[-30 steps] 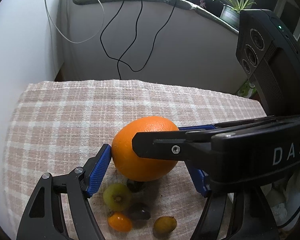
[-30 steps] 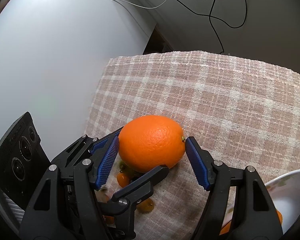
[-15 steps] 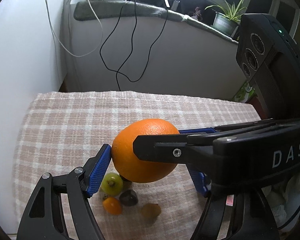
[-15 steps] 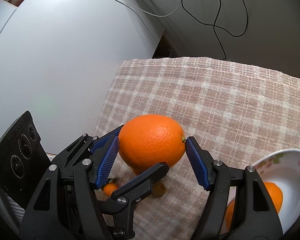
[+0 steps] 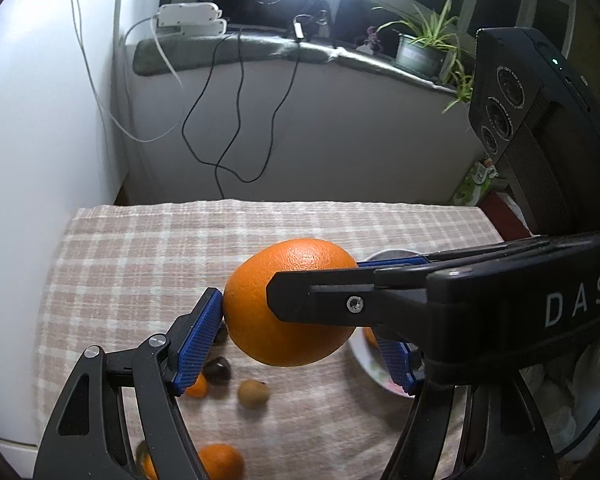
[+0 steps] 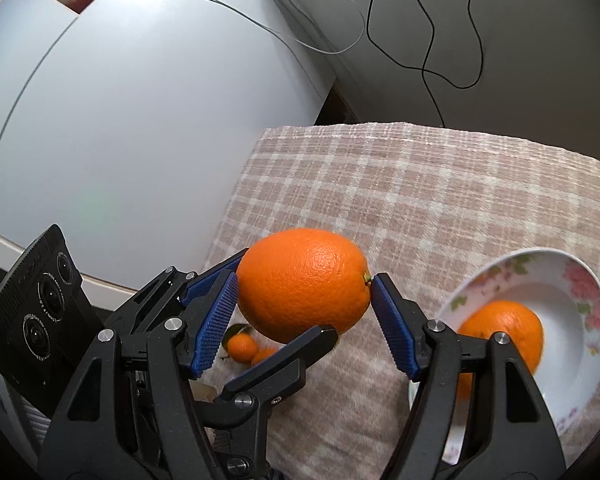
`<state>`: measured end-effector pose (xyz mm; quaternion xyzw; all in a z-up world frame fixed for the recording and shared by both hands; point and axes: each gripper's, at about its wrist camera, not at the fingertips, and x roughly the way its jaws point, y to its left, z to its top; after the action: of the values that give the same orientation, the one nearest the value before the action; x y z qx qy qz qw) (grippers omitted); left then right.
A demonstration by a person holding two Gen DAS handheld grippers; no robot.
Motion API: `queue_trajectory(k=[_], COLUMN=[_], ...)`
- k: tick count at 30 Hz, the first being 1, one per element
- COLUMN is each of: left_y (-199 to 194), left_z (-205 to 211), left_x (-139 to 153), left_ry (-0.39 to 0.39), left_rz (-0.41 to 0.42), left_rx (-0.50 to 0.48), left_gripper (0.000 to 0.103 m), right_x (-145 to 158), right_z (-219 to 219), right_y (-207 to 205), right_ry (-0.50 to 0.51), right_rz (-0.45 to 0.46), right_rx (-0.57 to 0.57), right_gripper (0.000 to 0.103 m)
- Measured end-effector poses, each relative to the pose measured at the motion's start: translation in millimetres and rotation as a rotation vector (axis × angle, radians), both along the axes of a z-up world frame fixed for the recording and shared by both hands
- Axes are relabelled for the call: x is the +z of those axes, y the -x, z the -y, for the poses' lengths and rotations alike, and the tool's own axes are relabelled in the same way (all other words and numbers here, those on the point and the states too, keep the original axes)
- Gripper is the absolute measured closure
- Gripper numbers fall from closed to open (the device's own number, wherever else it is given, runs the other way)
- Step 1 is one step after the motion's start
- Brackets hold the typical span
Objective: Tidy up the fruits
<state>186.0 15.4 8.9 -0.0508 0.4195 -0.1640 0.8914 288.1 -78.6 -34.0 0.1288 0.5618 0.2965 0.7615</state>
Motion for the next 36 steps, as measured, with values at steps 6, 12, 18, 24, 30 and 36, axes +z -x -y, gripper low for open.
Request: queue_trajectory(k=[6, 12, 18, 24, 30, 36], left_y=[15.2, 20.8, 19.8, 14.2, 17.7, 10.7], left_z=[19.0, 39.7, 66.4, 93.0, 134.1, 151.4], left_x=[8.8, 14.2, 19.4, 9.3, 16.5, 0.0], left_ry=[0.004, 0.024, 0.029, 0.062, 0.082, 0.136], left_rz=[0.019, 0.025, 0.046, 0.029, 0.052, -0.011], left_rx=[-0.026, -0.057, -0.088, -0.126, -0.249, -0.283], left_gripper=[0.030, 0.030, 0.030, 0.031, 0.040, 0.043], right_x=[12.4, 19.7, 19.7, 9.8, 2.7, -5.9], right_z=[21.4, 47.8, 77.0, 111.4, 144.2, 170.1], right_y=[18.1, 35.5, 47.2, 47.9, 48.0, 47.3], right_ry=[-0.001, 0.004, -0.010, -0.011, -0.084, -0.075], right_rz=[0.015, 0.023, 0.015, -0.001, -0.041, -0.055], right_rx=[-0.027, -0.045, -0.076, -0.147, -0.179, -0.227], right_gripper=[0.031, 0.031, 0.031, 0.031, 0.050, 0.058])
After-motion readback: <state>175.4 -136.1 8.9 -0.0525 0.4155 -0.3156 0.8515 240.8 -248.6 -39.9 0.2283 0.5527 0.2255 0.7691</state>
